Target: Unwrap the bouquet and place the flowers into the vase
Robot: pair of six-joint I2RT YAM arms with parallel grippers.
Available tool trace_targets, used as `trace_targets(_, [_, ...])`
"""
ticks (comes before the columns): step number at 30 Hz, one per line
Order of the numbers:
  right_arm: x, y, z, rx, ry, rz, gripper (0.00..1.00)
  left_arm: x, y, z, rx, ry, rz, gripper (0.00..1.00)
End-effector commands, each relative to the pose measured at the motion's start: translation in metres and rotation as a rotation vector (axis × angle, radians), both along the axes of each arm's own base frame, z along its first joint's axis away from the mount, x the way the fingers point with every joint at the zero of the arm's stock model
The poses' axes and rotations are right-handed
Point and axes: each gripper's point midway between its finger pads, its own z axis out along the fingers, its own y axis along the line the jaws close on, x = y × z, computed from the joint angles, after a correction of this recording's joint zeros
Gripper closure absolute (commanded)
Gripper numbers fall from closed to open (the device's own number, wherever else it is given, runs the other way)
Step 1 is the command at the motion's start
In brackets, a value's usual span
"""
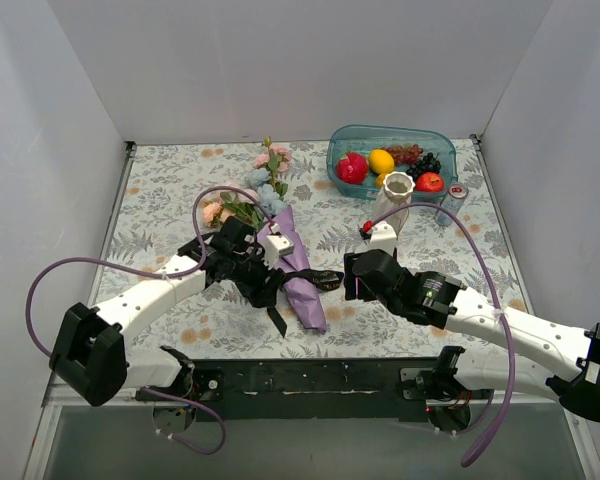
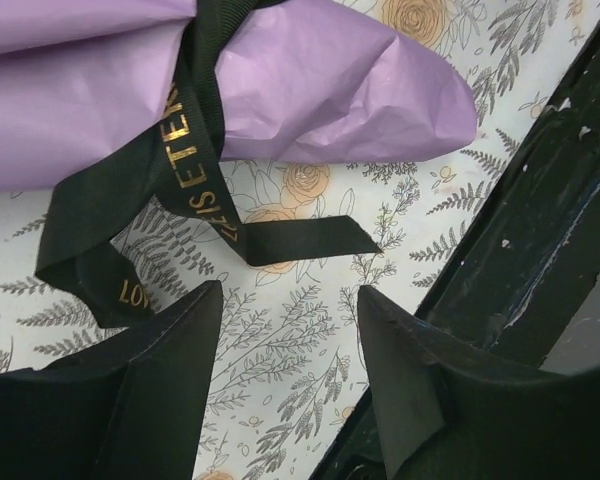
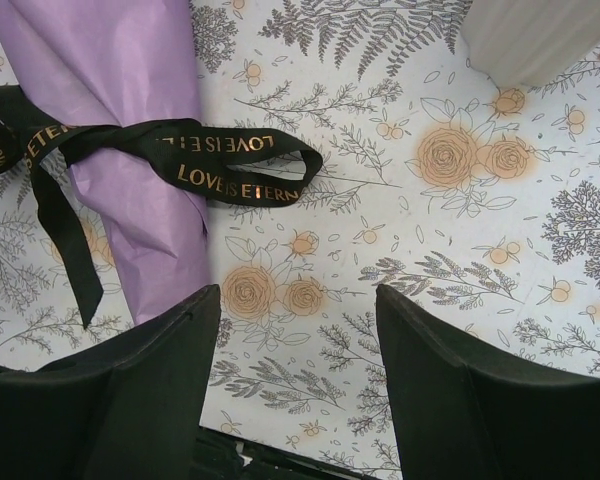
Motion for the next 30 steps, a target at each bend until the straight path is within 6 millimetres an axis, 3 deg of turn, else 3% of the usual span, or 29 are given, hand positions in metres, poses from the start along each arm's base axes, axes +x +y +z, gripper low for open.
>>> trace_targets(1, [0.005,-0.006,0.0,-0.002,-0.014,-0.043,0.3,0.011,-0.012,-0.011,0.002,-0.043,0.002,0.45])
trace_targets(12, [0.002,-0.001,0.004,0.066,-0.027,-0.015,0.31,0.055,-0.014,-0.038,0.072,-0.172,0.096,0.51])
trace_targets(17, [-0.001,0.001,0.001,0.078,-0.025,0.004,0.31,0.055,-0.013,-0.041,0.074,-0.187,0.087,0.56])
trace_targets(18, [-0.001,0.001,-0.001,0.076,-0.021,0.008,0.31,0.055,-0.013,-0.042,0.073,-0.186,0.088,0.58])
trace_targets(22, [-0.001,0.004,-0.003,0.082,-0.023,0.02,0.31,0.053,-0.012,-0.053,0.087,-0.168,0.084,0.91])
trace_targets(24, [-0.001,0.006,-0.004,0.076,-0.022,0.034,0.31,0.054,-0.011,-0.053,0.093,-0.166,0.087,1.0])
trace_targets(30, [0.005,0.014,-0.015,0.035,-0.027,0.071,0.31,0.054,-0.012,-0.006,0.052,-0.221,0.075,1.0])
